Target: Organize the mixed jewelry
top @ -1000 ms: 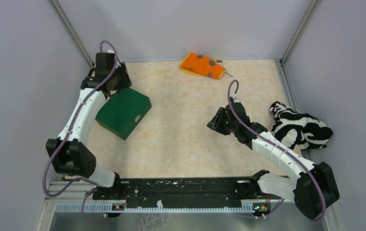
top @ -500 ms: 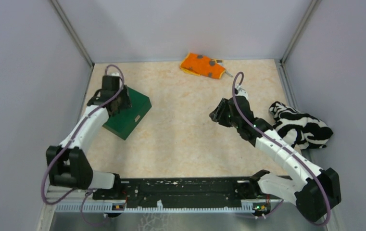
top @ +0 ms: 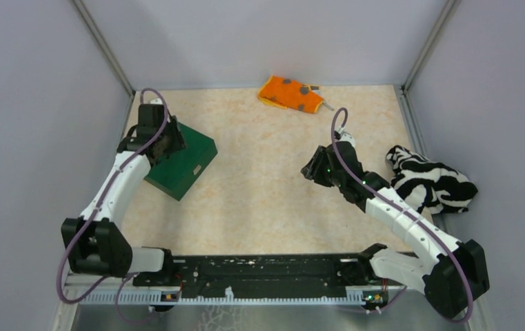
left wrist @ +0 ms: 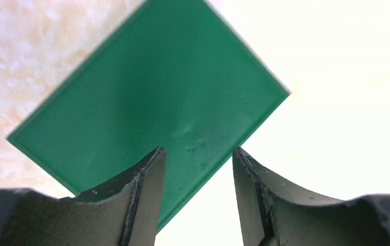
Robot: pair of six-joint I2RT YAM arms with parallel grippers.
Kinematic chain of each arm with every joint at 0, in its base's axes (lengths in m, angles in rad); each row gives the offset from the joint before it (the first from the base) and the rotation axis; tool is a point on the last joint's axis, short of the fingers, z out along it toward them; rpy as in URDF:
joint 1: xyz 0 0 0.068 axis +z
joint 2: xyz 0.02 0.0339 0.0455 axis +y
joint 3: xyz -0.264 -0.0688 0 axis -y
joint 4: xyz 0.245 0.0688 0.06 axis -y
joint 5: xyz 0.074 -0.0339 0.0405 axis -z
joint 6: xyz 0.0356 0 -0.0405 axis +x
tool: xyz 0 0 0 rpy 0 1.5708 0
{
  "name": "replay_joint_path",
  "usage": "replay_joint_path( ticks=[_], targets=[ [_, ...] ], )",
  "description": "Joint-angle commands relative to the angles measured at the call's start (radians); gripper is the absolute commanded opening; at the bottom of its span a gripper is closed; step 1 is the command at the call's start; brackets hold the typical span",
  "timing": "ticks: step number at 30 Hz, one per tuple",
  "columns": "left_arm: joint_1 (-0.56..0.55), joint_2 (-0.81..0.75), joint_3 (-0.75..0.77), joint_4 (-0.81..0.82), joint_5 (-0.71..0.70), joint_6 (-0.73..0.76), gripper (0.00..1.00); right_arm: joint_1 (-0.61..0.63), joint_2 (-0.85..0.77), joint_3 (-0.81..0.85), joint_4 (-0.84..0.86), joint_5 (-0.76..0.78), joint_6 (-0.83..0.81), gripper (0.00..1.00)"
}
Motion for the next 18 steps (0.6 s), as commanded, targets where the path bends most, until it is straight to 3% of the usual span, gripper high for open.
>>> replay_joint_path(
  ticks=[1, 9, 14, 18],
  targets=[
    [0.005, -0.054, 0.022, 0.018, -0.049, 0.001, 0.58, 0.001, -0.001, 0.003, 0.058, -0.009, 0.0, 0.42],
    [0.005, 0.052, -0.098, 0.039, 0.054, -0.051, 0.57, 0.0, -0.01, -0.008, 0.054, -0.012, 0.005, 0.42],
    [0.005, 0.032, 0.059, -0.004, 0.062, 0.02, 0.56, 0.0, -0.024, -0.009, 0.041, -0.001, 0.002, 0.42],
    [0.005, -0.058, 0.183, 0.073, 0.071, 0.081, 0.63, 0.0, -0.026, -0.003, 0.042, 0.003, 0.004, 0.42]
  ],
)
